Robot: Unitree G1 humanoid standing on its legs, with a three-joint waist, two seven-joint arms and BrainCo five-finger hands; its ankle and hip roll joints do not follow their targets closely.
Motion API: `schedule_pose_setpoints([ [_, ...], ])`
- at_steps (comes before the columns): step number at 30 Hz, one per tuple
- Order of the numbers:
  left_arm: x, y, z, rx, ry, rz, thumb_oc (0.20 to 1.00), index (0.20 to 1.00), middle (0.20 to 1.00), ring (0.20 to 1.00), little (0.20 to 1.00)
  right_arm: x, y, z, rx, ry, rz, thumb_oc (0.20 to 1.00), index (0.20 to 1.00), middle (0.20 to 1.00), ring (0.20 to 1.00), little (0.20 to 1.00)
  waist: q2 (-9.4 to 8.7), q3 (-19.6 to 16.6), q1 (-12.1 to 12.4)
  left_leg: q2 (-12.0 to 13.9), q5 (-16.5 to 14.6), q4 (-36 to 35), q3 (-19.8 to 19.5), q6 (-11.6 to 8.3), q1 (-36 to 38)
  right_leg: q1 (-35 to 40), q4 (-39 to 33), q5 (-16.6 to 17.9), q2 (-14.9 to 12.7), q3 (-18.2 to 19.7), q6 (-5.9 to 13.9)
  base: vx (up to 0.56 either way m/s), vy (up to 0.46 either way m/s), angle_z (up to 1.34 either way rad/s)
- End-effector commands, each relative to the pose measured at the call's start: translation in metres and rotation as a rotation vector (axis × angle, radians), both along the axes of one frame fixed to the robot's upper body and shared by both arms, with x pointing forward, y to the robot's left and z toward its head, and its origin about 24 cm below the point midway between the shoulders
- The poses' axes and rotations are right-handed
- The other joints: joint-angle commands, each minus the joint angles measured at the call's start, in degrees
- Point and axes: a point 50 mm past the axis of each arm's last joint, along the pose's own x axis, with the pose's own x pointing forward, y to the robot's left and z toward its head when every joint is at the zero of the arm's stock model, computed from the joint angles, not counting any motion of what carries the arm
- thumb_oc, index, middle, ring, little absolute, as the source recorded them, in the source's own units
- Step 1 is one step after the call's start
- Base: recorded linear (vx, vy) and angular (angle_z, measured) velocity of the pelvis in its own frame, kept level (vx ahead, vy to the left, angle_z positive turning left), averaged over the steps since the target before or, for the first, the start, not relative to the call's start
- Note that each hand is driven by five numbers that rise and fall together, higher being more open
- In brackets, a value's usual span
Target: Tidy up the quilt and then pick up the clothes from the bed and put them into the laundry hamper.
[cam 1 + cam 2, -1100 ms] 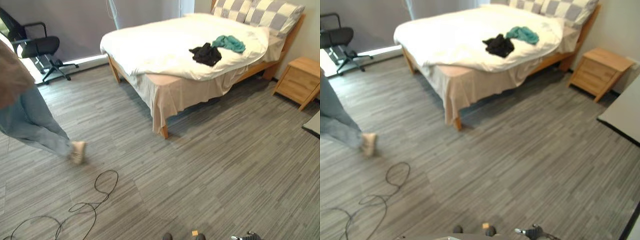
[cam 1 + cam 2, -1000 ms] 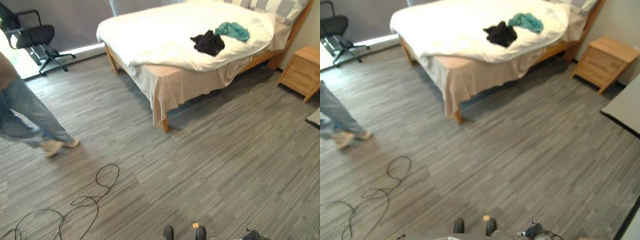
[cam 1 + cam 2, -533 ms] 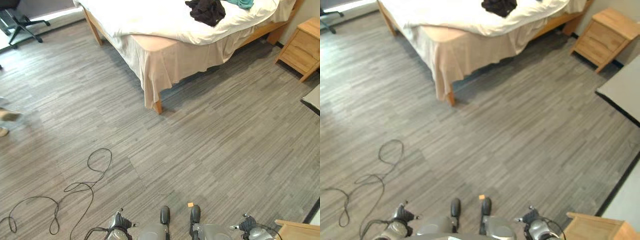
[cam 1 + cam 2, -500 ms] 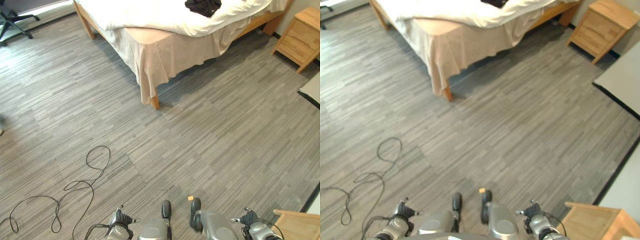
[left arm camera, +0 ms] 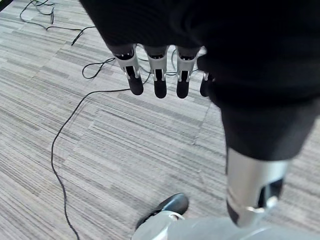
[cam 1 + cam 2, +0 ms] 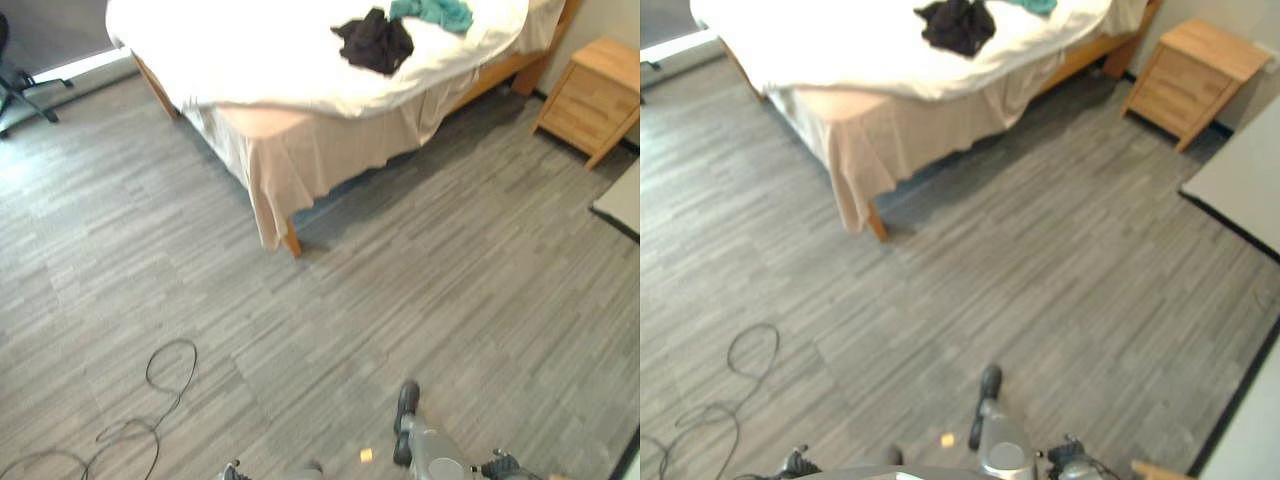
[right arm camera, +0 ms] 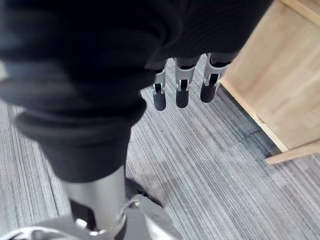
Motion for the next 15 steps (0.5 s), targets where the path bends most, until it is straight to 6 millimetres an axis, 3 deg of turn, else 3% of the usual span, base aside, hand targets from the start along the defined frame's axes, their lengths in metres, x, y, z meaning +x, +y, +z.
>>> schedule_pose_setpoints([
  [1,0.06,0.007,0.018,0.064,-0.202,-0.063,1.0,1.0,1.0,1.0,1.0,0.051,-0.017,0.019,-0.095,-0.117,0.117,1.0,1.0,1.0,1.0,1.0,-1.36,5.87,3.49,-3.83,6.26,18.73,0.07,2.9,-9.38,1.99,-1.78,-5.11,-0.2,0.75,0.51,0.46,-0.108,-0.67],
  [2,0.075,0.004,0.024,0.072,-0.265,-0.07,1.0,1.0,1.0,1.0,1.0,0.067,-0.015,0.025,-0.116,-0.156,0.187,1.0,1.0,1.0,1.0,1.0,-1.77,6.77,6.18,-4.57,3.24,16.47,1.34,3.34,-13.66,4.03,-1.78,-6.81,0.06,1.95,1.09,0.34,-0.042,-0.81],
  [4,0.081,0.003,0.026,0.073,-0.293,-0.072,1.0,1.0,1.0,1.0,1.0,0.073,-0.014,0.027,-0.125,-0.173,0.214,1.0,1.0,1.0,1.0,1.0,-2.09,6.58,7.13,-4.98,2.92,11.86,2.46,3.55,-15.02,4.61,-1.78,-7.58,-0.18,2.64,1.68,0.39,0.08,-0.49],
  [5,0.091,-0.003,0.03,0.067,-0.342,-0.081,1.0,1.0,1.0,1.0,1.0,0.083,-0.014,0.032,-0.136,-0.211,0.242,1.0,1.0,1.0,1.0,1.0,-1.92,5.8,8.86,-5.58,2.13,-3.33,3.93,4.39,-14.26,6.26,-1.78,-8.84,-0.17,3.77,2.79,0.63,0.216,-0.67],
  [6,0.093,-0.005,0.03,0.071,-0.348,-0.1,1.0,1.0,1.0,1.0,1.0,0.088,-0.015,0.035,-0.143,-0.233,0.244,1.0,1.0,1.0,1.0,1.0,-1.22,5.08,9.37,-4.35,5.61,-13.08,5.28,3.99,-14.46,7.99,-1.78,-10.34,0.73,3.48,3.34,0.51,0.189,-0.78],
  [7,0.093,-0.005,0.03,0.071,-0.348,-0.1,1.0,1.0,1.0,1.0,1.0,0.088,-0.015,0.035,-0.143,-0.233,0.244,1.0,1.0,1.0,1.0,1.0,-1.37,5.05,9.35,-4.55,6.1,-13.8,5.33,4.02,-14.2,7.92,-1.78,-10.3,0.56,3.47,3.36,0.43,0.156,-0.51],
  [8,0.095,-0.004,0.032,0.089,-0.352,-0.11,1.0,1.0,1.0,1.0,1.0,0.093,-0.015,0.038,-0.153,-0.259,0.242,1.0,1.0,1.0,1.0,1.0,-0.81,4.34,9.85,-2.56,9.85,-21.72,8.26,3.51,-14.29,10.03,-1.78,-12.13,1.67,2.42,3.33,0.41,0.091,-0.11],
  [9,0.094,-0.004,0.031,0.095,-0.345,-0.12,1.0,1.0,1.0,1.0,1.0,0.094,-0.015,0.038,-0.156,-0.266,0.241,1.0,1.0,1.0,1.0,1.0,-1.07,4.27,9.66,-1.4,10.31,-24.01,11.11,2.92,-14.25,11.98,-1.78,-13.85,2.1,1.93,3.2,0.37,0.098,0.14],
  [10,0.094,-0.004,0.031,0.096,-0.345,-0.12,1.0,1.0,1.0,1.0,1.0,0.094,-0.015,0.038,-0.155,-0.267,0.241,1.0,1.0,1.0,1.0,1.0,-1.08,4.65,9.77,-1.39,11.23,-24.23,11.68,3.27,-14.14,11.96,-1.78,-13.45,2.02,1.67,3.05,0.47,0.106,0.29],
  [11,0.09,-0.002,0.03,0.113,-0.316,-0.148,1.0,1.0,1.0,1.0,1.0,0.093,-0.012,0.037,-0.159,-0.257,0.267,1.0,1.0,1.0,1.0,1.0,-1.4,3.53,10.0,0.0,12.12,-27.53,16.3,4.32,-12.69,14.84,-1.78,-14.53,3.1,0.82,3.12,0.29,0.093,0.32],
  [13,0.085,0.001,0.028,0.126,-0.294,-0.161,1.0,1.0,1.0,1.0,1.0,0.089,-0.008,0.034,-0.152,-0.248,0.283,1.0,1.0,1.0,1.0,1.0,-2.42,2.9,10.22,-0.87,12.56,-28.29,15.95,5.21,-11.56,15.76,-0.47,-14.36,2.96,0.33,3.4,0.46,0.136,0.47],
  [14,0.078,0.009,0.026,0.155,-0.249,-0.17,1.0,1.0,1.0,1.0,1.0,0.087,0.001,0.031,-0.131,-0.243,0.295,1.0,1.0,1.0,1.0,1.0,-4.08,2.88,10.28,-1.88,11.45,-28.54,15.85,6.47,-9.86,13.2,10.05,-14.38,1.29,-0.63,5.78,0.49,0.202,0.65],
  [15,0.075,0.015,0.026,0.179,-0.222,-0.181,1.0,1.0,1.0,1.0,1.0,0.086,0.003,0.03,-0.124,-0.235,0.296,1.0,1.0,1.0,1.0,1.0,-4.23,3.43,9.78,-1.78,10.53,-28.9,16.45,7.19,-8.11,10.4,16.25,-13.28,-0.7,-1.1,7.82,0.31,0.164,0.46],
])
